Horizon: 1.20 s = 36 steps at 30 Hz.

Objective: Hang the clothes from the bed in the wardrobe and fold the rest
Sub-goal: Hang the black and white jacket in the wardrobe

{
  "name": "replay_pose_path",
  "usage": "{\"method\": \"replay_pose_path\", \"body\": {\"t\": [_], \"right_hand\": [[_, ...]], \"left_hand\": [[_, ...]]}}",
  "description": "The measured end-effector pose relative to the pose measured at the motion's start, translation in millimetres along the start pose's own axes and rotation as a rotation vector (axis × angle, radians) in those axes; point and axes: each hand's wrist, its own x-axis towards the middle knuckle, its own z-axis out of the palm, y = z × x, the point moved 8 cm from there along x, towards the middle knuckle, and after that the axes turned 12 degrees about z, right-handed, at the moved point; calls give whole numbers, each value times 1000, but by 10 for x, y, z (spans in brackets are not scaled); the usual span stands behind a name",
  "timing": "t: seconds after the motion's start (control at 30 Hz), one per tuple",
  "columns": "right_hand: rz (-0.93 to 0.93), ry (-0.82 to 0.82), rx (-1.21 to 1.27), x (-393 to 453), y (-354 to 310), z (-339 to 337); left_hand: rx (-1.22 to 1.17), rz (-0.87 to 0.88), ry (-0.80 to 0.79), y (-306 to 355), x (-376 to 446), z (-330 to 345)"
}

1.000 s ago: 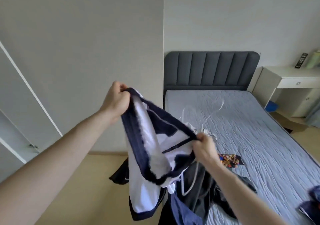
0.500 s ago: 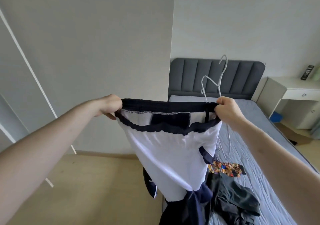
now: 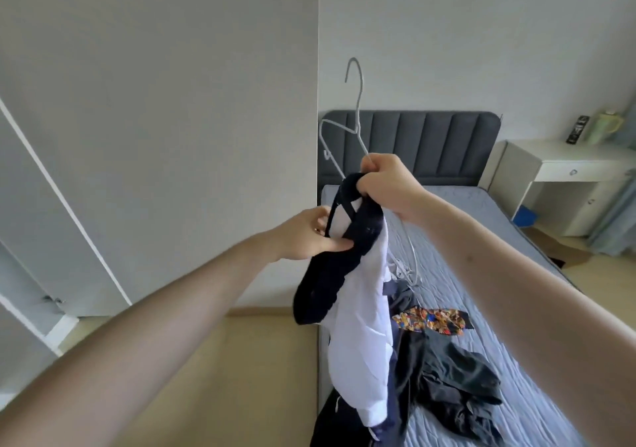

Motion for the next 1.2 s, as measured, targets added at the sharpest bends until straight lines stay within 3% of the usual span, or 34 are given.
{"method": "replay_pose_path", "body": {"t": [0.17, 0.3, 0.4, 0.5, 0.6, 0.8, 0.97, 1.1, 1.2], "right_hand": [[54, -53, 206, -164, 382, -264], [234, 14, -34, -474, 1445, -387], [443, -26, -109, -787, 2522, -2], [650, -121, -26, -1152, 3455, 655], [750, -193, 12, -1406, 3886, 1231], [634, -4, 52, -1014, 3602, 1500], [450, -77, -49, -675, 3127, 1699], [457, 7, 106, -525, 3059, 1415], [442, 150, 294, -344, 2773, 859]], "left_hand": [[-21, 63, 134, 42, 50, -72], [-195, 54, 367, 170, 65, -346], [-314, 67, 481, 430, 94, -556], [-386, 98, 547, 766, 122, -709], [-395, 117, 560, 1042, 108, -808], [-419, 144, 500, 1349, -17, -911], [-370, 171, 510, 1352, -181, -1195], [-313, 127, 572, 913, -473, -1639], [-153, -30, 544, 215, -846, -1888]]}}
